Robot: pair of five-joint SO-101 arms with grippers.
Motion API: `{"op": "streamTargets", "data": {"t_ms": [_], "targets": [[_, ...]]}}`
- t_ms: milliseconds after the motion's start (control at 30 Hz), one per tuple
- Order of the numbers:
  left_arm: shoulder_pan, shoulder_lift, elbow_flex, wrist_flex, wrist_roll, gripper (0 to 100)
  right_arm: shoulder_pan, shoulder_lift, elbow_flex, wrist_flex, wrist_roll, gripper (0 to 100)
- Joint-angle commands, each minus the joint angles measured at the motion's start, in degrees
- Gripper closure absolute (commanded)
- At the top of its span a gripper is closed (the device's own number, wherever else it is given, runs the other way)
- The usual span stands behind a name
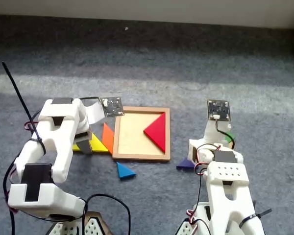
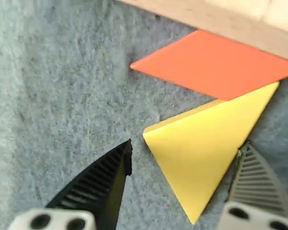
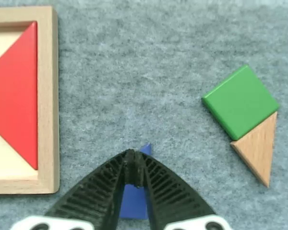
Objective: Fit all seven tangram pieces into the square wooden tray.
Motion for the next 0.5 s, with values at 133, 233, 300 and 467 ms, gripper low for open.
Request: {"op": "streamTargets", "data": {"t_ms": [133, 233, 300, 467], "targets": [[1.98, 0.13, -3.47, 0.35, -4.75, 66, 0.31, -1.19, -0.31, -1.01, 0.88, 99.0], [2.33, 0.22, -3.12, 0.35, -8.35, 66, 0.31, -1.19, -0.31, -1.01, 0.88, 98.9], [2.51, 0.31, -3.30, 0.18, -8.79, 66, 0.31, -1.19, -0.31, -1.01, 0.88, 98.9], [3.21, 0.40, -3.47, 0.00, -8.79, 66, 0.31, -1.19, -0.31, -1.01, 0.88, 98.9]]}}
